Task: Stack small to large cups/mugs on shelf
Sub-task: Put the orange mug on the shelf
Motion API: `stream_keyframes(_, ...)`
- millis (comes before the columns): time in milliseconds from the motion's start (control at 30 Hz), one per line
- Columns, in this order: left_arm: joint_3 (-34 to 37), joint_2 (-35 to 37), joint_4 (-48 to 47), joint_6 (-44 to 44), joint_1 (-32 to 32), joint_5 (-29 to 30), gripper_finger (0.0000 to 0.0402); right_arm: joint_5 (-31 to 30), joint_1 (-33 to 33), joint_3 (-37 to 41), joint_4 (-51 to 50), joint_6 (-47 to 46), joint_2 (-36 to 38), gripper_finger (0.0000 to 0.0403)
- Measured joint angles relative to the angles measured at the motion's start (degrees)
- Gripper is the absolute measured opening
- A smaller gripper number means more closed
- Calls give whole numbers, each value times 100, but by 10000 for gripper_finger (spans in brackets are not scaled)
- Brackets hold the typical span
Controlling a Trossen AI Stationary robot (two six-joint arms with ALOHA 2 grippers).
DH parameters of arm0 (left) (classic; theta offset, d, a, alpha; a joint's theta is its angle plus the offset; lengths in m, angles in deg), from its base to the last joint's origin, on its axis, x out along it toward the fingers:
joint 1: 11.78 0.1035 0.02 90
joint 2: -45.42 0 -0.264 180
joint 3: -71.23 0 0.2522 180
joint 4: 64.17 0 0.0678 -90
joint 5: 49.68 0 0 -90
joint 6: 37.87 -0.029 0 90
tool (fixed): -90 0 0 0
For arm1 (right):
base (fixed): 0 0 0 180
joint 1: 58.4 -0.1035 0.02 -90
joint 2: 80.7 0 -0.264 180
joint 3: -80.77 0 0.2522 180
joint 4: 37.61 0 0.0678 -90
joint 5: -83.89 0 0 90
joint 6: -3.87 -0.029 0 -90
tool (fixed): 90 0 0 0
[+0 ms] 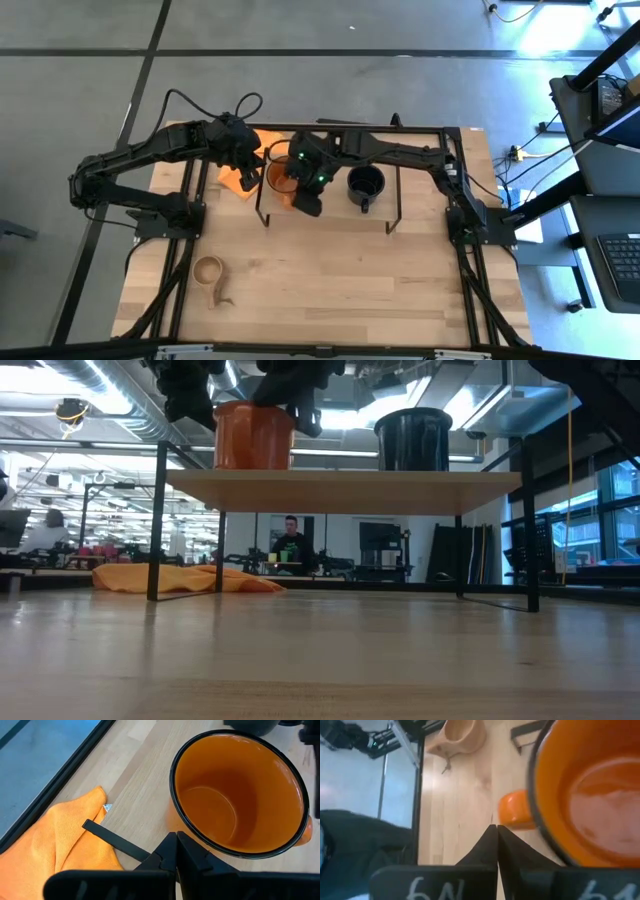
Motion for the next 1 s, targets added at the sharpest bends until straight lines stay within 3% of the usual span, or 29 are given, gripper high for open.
stream_keyframes(467, 0, 2, -2, -2, 0, 0, 0, -43, -2, 0, 155, -113, -19, 1)
stream_keyframes(800, 0, 0, -4, -4, 1, -1, 0, 686, -16, 0, 38, 158, 9, 0)
stream_keyframes(1000, 0, 0, -7, -6, 2, -2, 0, -140, -15, 4, -400, 173, 9, 0)
